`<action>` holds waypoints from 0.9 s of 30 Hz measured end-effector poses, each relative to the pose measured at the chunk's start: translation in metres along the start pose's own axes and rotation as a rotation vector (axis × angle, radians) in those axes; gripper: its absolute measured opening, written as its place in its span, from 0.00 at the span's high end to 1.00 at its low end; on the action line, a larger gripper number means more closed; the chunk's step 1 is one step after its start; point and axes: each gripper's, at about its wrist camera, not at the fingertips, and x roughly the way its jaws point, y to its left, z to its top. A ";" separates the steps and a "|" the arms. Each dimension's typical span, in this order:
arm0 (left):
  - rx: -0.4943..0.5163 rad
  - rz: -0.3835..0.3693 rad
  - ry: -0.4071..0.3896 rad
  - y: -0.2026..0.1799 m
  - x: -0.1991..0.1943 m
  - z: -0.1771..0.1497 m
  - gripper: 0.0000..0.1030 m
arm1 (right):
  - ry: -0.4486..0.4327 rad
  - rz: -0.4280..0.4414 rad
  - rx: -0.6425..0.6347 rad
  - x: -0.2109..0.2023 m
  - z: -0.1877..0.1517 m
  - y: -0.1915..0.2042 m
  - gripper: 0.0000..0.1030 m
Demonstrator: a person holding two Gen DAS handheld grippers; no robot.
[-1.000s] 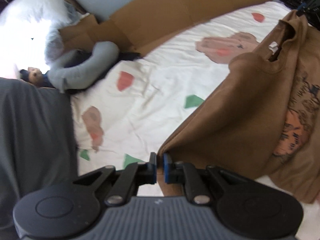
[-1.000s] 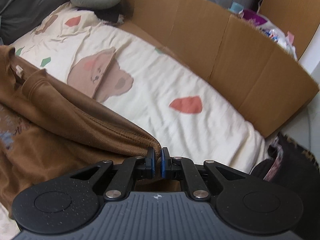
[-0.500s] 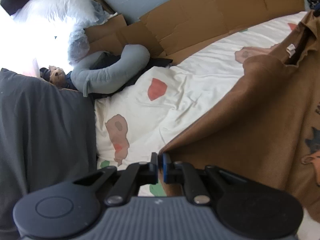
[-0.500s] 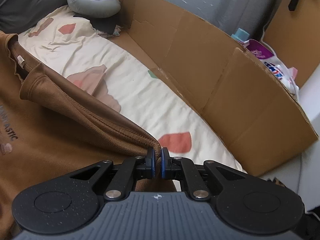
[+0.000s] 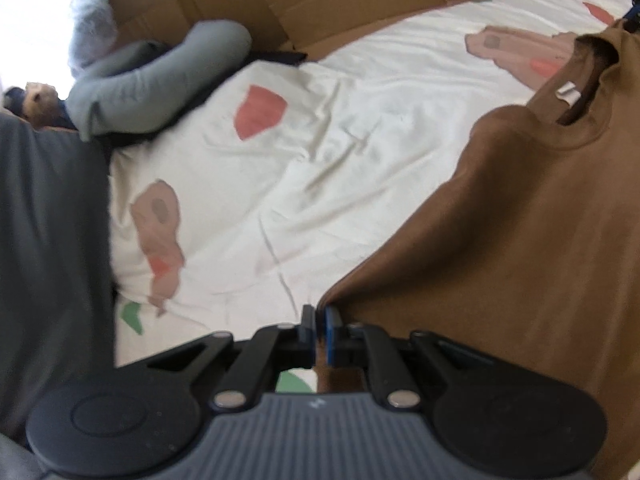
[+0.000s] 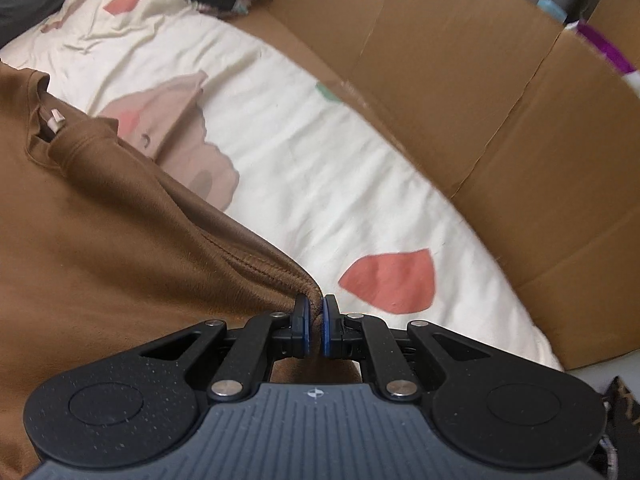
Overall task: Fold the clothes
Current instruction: 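Pull the T-shirt side with the left tool while the right tool opens on the hem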
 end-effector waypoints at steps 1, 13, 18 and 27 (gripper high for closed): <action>-0.007 -0.009 0.009 0.000 0.004 -0.001 0.93 | 0.005 0.010 0.003 0.003 0.000 0.000 0.95; -0.101 -0.040 0.073 0.004 0.027 -0.006 0.71 | 0.042 0.068 -0.056 0.017 0.006 -0.002 0.82; -0.045 -0.032 0.062 0.001 0.024 -0.007 0.91 | 0.070 0.095 -0.063 0.023 0.009 -0.005 0.89; -0.021 0.038 -0.035 0.006 0.000 -0.007 0.92 | 0.014 0.015 -0.128 0.004 0.014 0.006 0.93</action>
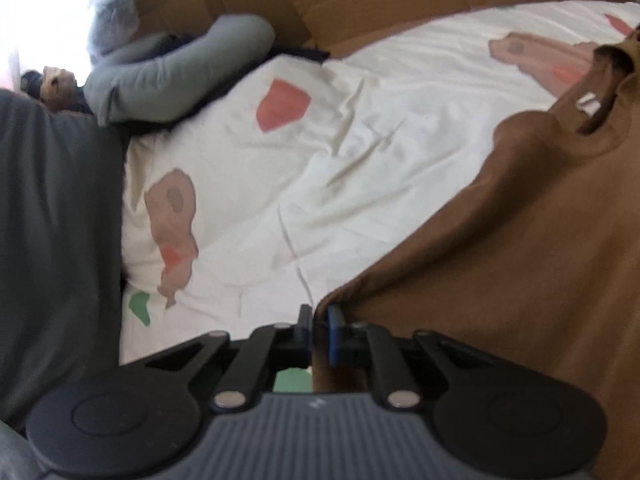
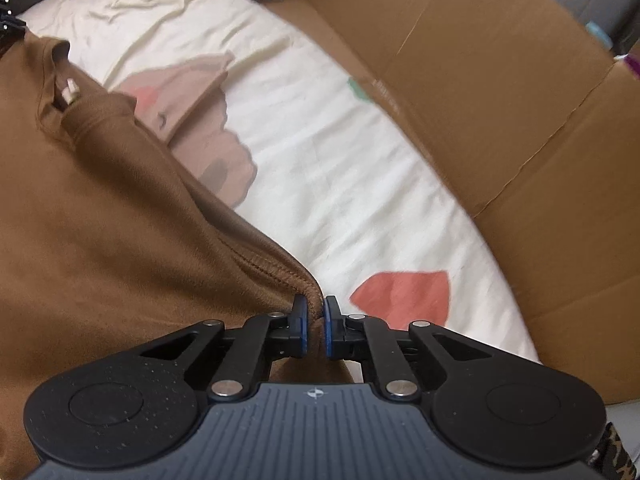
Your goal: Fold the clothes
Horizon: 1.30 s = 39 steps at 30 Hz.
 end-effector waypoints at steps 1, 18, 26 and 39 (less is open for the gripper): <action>0.013 -0.002 -0.006 -0.002 -0.001 -0.001 0.92 | -0.003 -0.001 0.000 -0.001 0.000 0.000 0.93; 0.100 0.004 0.031 -0.020 0.016 -0.012 0.85 | 0.004 0.006 -0.001 0.002 -0.003 0.002 0.76; 0.049 -0.026 0.050 -0.013 0.018 -0.009 0.85 | -0.003 -0.008 -0.084 0.001 -0.002 0.013 0.77; -0.013 -0.071 0.035 0.005 0.013 -0.001 0.85 | 0.027 -0.011 -0.211 0.005 -0.003 0.021 0.78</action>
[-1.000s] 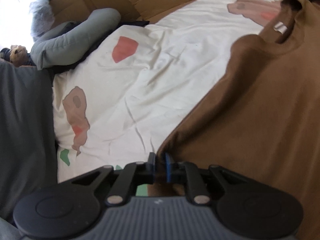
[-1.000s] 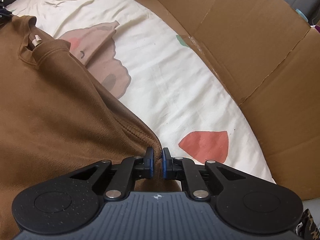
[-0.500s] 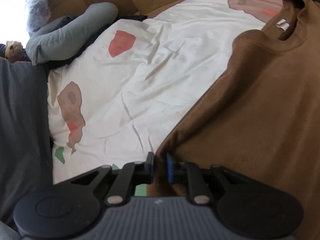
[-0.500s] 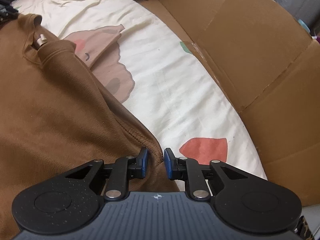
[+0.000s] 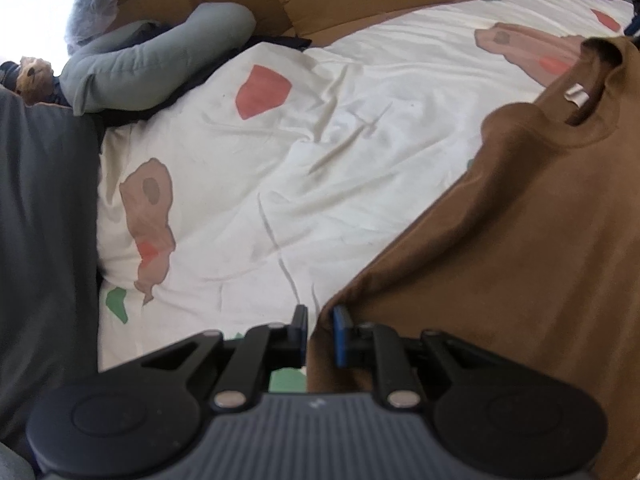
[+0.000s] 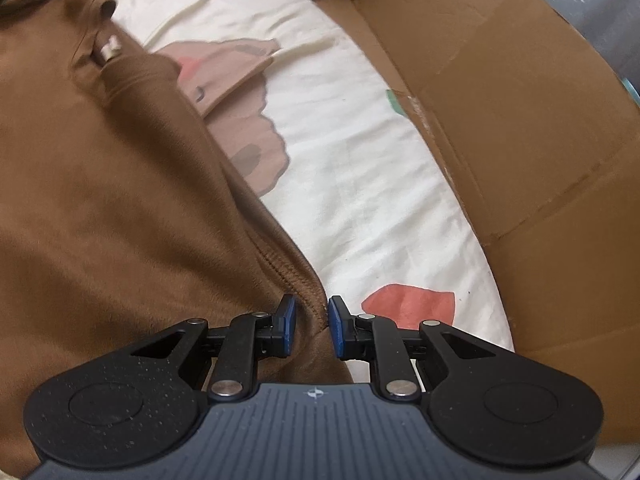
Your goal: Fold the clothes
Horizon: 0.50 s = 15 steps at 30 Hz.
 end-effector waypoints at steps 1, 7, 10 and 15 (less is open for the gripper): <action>-0.002 -0.002 0.003 0.000 0.002 0.000 0.85 | 0.009 -0.004 -0.011 0.002 0.000 0.001 0.78; -0.011 -0.016 0.038 -0.001 0.015 -0.002 0.85 | 0.030 0.013 0.011 0.006 0.000 0.000 0.90; -0.021 -0.021 0.042 -0.002 0.017 -0.002 0.88 | 0.039 0.002 -0.004 0.007 0.000 0.003 0.93; 0.025 0.030 -0.006 -0.005 0.005 -0.004 0.93 | 0.020 -0.041 0.012 0.000 0.002 0.002 0.96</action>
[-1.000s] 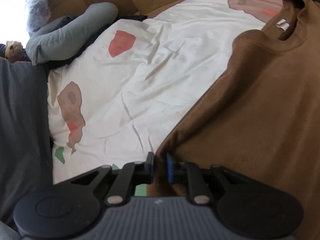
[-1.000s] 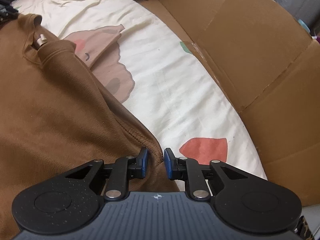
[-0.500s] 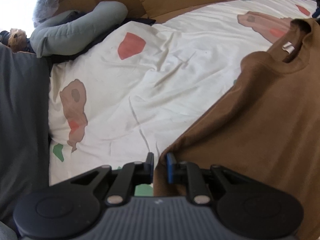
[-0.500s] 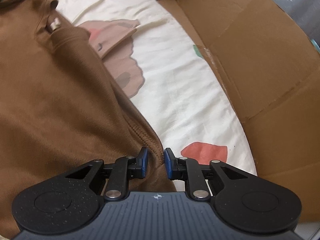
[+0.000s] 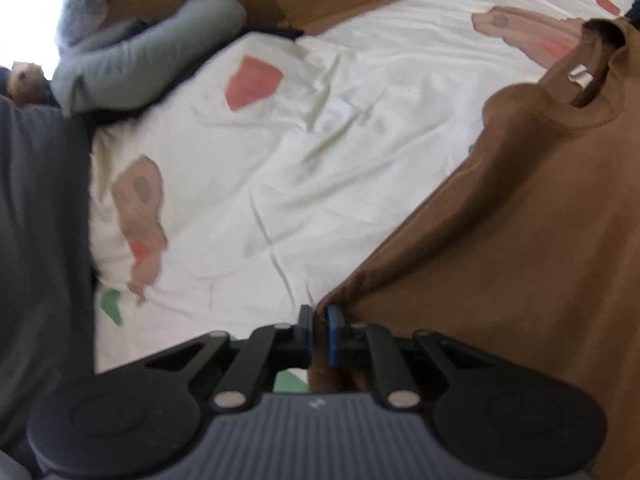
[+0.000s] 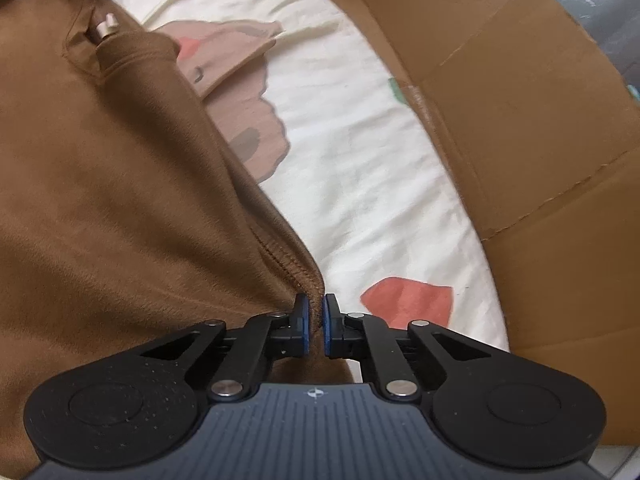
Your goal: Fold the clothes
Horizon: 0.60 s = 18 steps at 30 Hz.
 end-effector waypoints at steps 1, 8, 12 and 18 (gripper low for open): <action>-0.009 0.011 -0.015 0.003 -0.004 -0.001 0.93 | -0.009 -0.007 0.006 -0.003 0.001 -0.002 0.96; -0.025 0.075 -0.065 0.018 -0.013 0.000 0.93 | -0.066 -0.048 0.048 -0.019 0.011 -0.020 0.97; -0.050 0.111 -0.071 0.028 -0.010 0.006 0.93 | -0.085 -0.077 0.067 -0.019 0.026 -0.028 0.97; -0.060 0.144 -0.071 0.044 -0.001 0.018 0.93 | -0.090 -0.093 0.099 -0.008 0.046 -0.042 0.97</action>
